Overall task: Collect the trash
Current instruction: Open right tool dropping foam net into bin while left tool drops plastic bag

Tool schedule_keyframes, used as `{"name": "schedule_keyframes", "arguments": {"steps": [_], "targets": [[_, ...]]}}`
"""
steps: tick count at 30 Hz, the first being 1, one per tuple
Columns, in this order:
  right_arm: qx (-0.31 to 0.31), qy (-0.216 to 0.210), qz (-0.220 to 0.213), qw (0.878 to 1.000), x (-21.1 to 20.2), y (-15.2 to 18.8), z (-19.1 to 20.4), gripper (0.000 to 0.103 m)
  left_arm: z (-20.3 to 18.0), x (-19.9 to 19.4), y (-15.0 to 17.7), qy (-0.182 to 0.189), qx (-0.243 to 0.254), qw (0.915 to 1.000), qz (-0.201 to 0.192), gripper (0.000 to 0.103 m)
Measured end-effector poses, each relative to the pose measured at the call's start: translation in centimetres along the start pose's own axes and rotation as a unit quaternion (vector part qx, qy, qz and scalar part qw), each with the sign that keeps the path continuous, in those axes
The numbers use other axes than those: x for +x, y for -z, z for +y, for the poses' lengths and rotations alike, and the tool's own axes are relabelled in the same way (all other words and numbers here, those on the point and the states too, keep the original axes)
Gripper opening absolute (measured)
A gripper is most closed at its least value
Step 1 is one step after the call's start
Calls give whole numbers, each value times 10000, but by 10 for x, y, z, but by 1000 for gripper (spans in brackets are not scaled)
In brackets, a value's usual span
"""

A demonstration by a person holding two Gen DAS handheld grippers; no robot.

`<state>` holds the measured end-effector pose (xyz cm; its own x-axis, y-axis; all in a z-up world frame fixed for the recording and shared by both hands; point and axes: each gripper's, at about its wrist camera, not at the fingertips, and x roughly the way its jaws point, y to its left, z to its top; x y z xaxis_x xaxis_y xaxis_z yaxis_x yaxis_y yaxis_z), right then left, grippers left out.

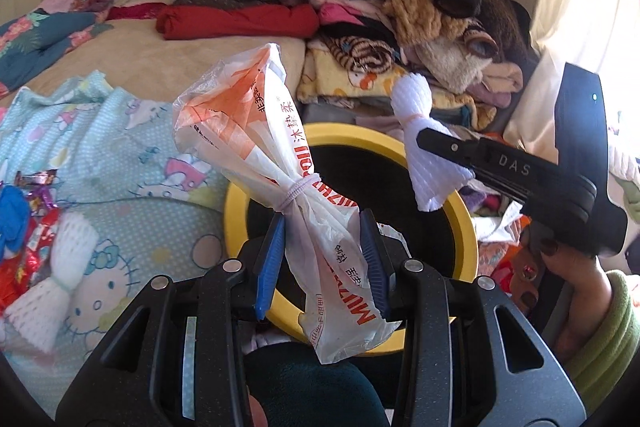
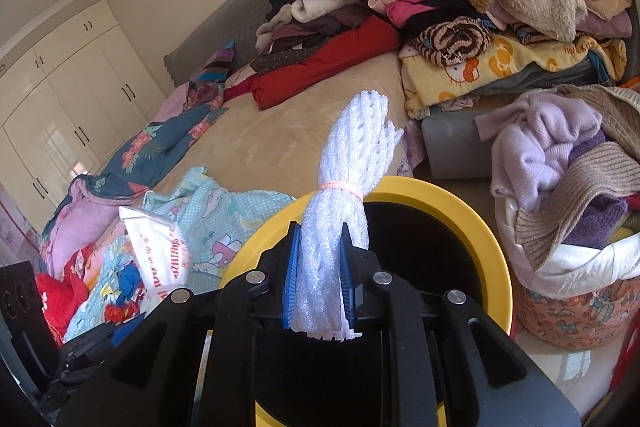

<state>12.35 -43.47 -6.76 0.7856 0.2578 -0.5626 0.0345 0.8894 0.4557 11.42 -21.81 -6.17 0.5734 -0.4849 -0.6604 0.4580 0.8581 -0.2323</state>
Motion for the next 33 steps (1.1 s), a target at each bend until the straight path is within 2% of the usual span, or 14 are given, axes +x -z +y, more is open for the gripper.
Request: {"name": "schedule_keyframes", "arguments": {"steps": [8, 10, 12, 14, 16, 18, 20, 23, 28, 33], "targets": [[138, -35, 167, 9998, 9, 3, -12, 20, -2, 32, 5, 260, -106, 9989, 373, 33], [169, -73, 207, 9996, 11, 3, -15, 25, -2, 33, 7, 260, -114, 9989, 379, 35], [182, -63, 230, 9996, 13, 4, -16, 30, 1, 31, 7, 292, -201, 9988, 335, 43], [174, -29, 207, 9996, 13, 4, -17, 40, 4, 25, 5, 253, -286, 9990, 223, 64], [157, 16, 153, 9998, 12, 4, -17, 46, 6, 19, 4, 167, -326, 9993, 92, 77], [114, 47, 76, 9999, 11, 4, -15, 47, 9, 10, 5, 127, -366, 9992, -76, 81], [60, 73, -20, 10000, 8, 4, -11, 55, 12, 2, 4, 51, -404, 9989, -236, 92], [-34, 108, -183, 9998, 4, 5, -4, 68, 16, -12, 3, -130, -470, 9976, -494, 92], [-186, 176, -392, 9989, -1, 6, 12, 76, 27, -31, 1, -429, -559, 9946, -768, 92], [-354, 129, -528, 9979, -4, 9, 27, 80, 39, -45, 1, -648, -660, 9915, -914, 92]]}}
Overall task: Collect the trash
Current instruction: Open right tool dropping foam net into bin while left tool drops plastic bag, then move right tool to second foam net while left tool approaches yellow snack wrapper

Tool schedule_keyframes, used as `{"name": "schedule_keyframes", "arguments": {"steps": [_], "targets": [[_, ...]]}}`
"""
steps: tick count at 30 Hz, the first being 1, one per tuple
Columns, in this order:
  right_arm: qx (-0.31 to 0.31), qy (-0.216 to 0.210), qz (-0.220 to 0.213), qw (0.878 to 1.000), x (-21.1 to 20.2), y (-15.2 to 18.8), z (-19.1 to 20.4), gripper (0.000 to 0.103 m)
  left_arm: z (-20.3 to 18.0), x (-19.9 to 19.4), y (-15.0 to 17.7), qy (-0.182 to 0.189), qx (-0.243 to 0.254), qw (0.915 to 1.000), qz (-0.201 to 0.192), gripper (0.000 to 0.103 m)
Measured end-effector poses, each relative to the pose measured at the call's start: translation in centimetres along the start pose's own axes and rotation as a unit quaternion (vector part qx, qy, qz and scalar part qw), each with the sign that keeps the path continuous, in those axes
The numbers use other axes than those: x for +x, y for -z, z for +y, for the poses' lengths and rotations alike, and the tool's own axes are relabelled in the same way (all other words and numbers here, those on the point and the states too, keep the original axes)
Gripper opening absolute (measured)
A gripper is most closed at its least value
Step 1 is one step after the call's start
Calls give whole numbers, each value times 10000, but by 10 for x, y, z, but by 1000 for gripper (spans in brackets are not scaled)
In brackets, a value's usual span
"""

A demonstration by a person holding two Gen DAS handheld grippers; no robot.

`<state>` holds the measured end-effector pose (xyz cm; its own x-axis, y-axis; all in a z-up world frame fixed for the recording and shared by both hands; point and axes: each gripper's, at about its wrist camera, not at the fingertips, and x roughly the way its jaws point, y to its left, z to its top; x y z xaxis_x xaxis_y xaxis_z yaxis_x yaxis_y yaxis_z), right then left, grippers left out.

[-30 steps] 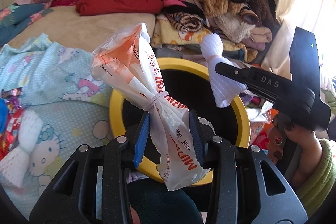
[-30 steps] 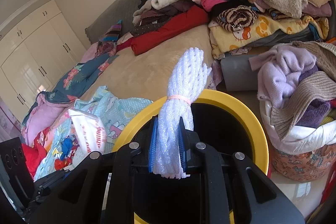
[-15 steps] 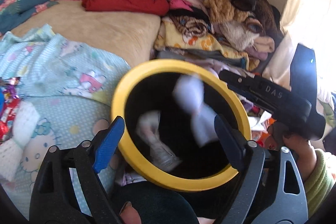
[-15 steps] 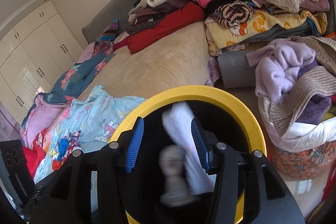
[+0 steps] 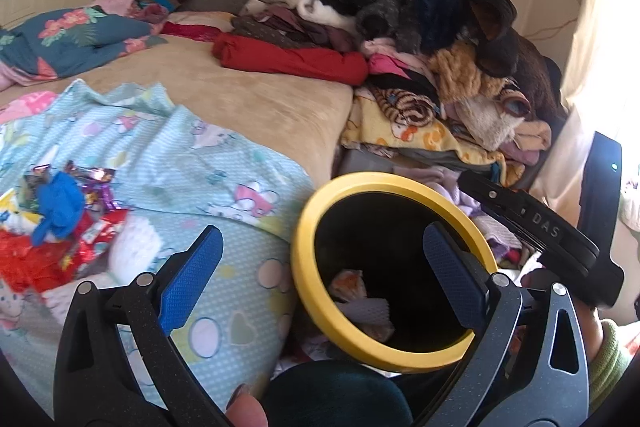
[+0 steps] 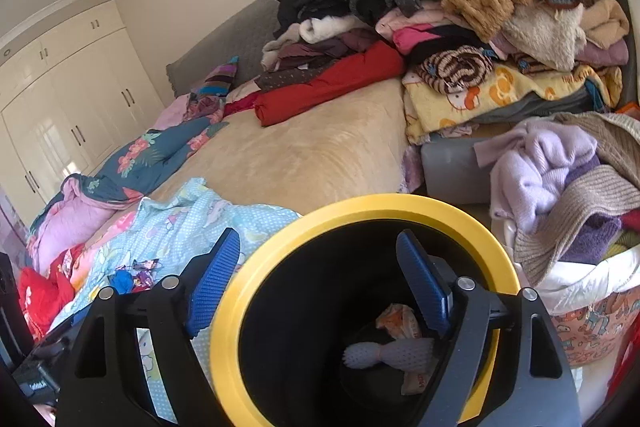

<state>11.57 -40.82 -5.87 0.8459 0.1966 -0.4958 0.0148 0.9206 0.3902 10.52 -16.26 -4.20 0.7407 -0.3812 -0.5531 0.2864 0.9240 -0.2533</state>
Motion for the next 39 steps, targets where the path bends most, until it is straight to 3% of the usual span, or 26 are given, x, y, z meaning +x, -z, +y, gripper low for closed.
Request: {"name": "schedule_keyframes", "arguments": {"steps": [10, 39], "targets": [[-165, -114, -171, 9997, -8, 5, 30, 85, 28, -25, -9, -364, -193, 9986, -335, 92], [-1118, -540, 126, 9922, -5, 45, 131, 91, 107, -79, -16, -1018, -712, 9884, -872, 92]]}}
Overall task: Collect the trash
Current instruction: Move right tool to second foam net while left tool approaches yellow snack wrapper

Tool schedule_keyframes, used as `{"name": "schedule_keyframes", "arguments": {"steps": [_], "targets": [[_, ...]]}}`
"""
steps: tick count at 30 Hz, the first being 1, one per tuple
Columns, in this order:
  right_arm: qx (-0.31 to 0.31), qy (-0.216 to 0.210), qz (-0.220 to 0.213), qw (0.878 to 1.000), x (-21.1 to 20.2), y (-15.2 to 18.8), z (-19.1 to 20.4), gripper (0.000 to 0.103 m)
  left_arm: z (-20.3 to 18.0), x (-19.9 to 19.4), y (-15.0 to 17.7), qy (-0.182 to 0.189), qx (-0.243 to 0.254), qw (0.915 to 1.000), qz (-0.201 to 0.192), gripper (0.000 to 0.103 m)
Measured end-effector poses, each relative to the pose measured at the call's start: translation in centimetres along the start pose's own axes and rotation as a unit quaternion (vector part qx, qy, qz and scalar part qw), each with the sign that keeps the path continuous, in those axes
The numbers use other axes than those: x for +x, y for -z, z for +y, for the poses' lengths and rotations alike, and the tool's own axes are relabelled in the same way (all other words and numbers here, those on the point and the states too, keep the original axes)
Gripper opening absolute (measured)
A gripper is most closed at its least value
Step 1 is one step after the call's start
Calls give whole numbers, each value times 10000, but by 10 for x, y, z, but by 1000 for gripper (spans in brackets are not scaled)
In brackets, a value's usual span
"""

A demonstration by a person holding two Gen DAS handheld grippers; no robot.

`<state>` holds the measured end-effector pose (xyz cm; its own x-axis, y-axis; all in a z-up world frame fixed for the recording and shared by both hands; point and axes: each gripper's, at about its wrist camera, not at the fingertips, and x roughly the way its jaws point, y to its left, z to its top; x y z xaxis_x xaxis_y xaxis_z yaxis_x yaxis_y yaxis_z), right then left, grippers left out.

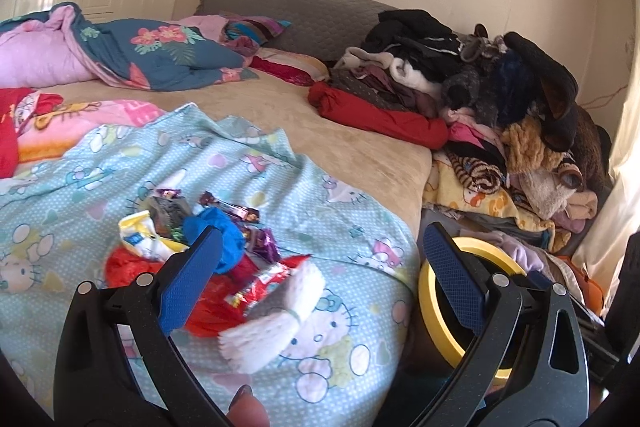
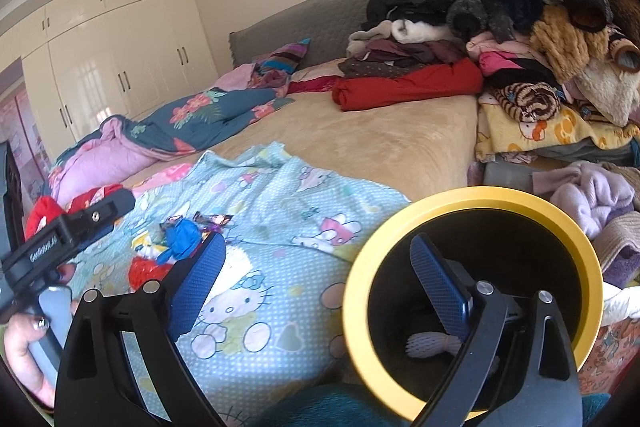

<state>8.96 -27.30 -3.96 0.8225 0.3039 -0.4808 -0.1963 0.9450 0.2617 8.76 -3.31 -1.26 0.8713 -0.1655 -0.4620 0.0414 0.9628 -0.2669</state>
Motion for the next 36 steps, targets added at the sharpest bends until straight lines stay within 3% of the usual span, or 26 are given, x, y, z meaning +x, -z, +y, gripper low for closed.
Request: {"name": "schedule_keyframes", "arguments": {"steps": [20, 36], "targets": [[-290, -147, 77, 9994, 9, 5, 42, 94, 50, -8, -17, -357, -201, 9988, -285, 92], [-632, -314, 487, 9963, 43, 9, 86, 94, 115, -8, -18, -879, -655, 9933, -354, 92]]}}
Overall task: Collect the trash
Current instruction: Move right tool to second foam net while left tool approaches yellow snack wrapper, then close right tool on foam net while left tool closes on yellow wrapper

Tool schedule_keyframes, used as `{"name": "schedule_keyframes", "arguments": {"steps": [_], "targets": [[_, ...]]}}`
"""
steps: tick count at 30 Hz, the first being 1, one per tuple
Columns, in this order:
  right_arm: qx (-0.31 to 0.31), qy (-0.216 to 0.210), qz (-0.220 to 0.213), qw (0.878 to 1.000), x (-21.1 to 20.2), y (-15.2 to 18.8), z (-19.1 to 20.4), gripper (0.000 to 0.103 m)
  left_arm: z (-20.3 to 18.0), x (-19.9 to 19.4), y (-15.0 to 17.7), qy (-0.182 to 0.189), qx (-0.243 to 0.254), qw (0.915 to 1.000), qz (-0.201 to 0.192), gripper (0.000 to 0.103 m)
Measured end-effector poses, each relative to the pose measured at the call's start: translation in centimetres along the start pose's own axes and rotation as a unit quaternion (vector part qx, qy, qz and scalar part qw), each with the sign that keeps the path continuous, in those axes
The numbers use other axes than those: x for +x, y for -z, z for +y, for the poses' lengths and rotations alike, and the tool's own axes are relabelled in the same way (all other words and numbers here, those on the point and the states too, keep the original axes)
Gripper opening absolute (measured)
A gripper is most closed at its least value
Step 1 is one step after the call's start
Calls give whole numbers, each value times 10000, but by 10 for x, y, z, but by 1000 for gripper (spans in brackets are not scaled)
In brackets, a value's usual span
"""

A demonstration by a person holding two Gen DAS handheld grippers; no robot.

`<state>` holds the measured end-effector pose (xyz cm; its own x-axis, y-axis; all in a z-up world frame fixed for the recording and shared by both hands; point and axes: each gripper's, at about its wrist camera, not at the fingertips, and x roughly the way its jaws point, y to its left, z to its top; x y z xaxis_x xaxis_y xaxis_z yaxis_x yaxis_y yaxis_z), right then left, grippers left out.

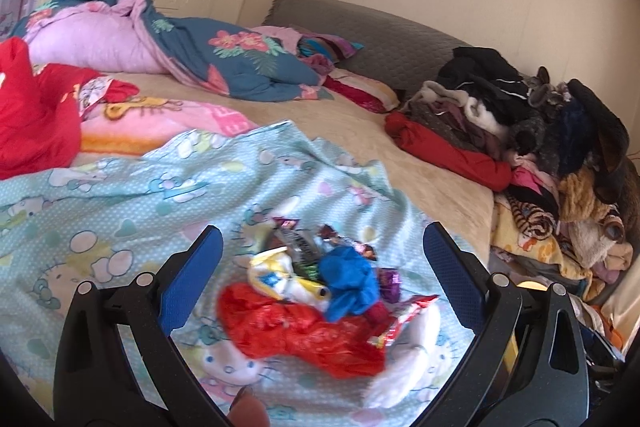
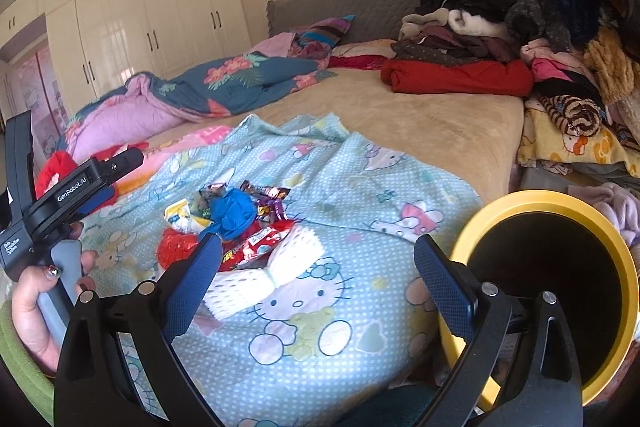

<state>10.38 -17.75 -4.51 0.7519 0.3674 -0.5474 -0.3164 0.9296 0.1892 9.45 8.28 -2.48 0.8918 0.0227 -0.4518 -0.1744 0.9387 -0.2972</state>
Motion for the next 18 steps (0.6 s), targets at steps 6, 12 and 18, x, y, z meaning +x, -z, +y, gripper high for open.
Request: {"name": "schedule_keyframes", "arguments": {"steps": [6, 12, 18], "targets": [[-99, -89, 266, 9996, 25, 1, 17, 94, 26, 12, 4, -107, -190, 9996, 186, 92], [-90, -144, 613, 9980, 56, 4, 29, 94, 47, 27, 11, -204, -307, 9984, 436, 92], [207, -214, 1057, 9940, 87, 11, 28, 94, 60, 43, 21, -202, -486, 9963, 684, 83]]}}
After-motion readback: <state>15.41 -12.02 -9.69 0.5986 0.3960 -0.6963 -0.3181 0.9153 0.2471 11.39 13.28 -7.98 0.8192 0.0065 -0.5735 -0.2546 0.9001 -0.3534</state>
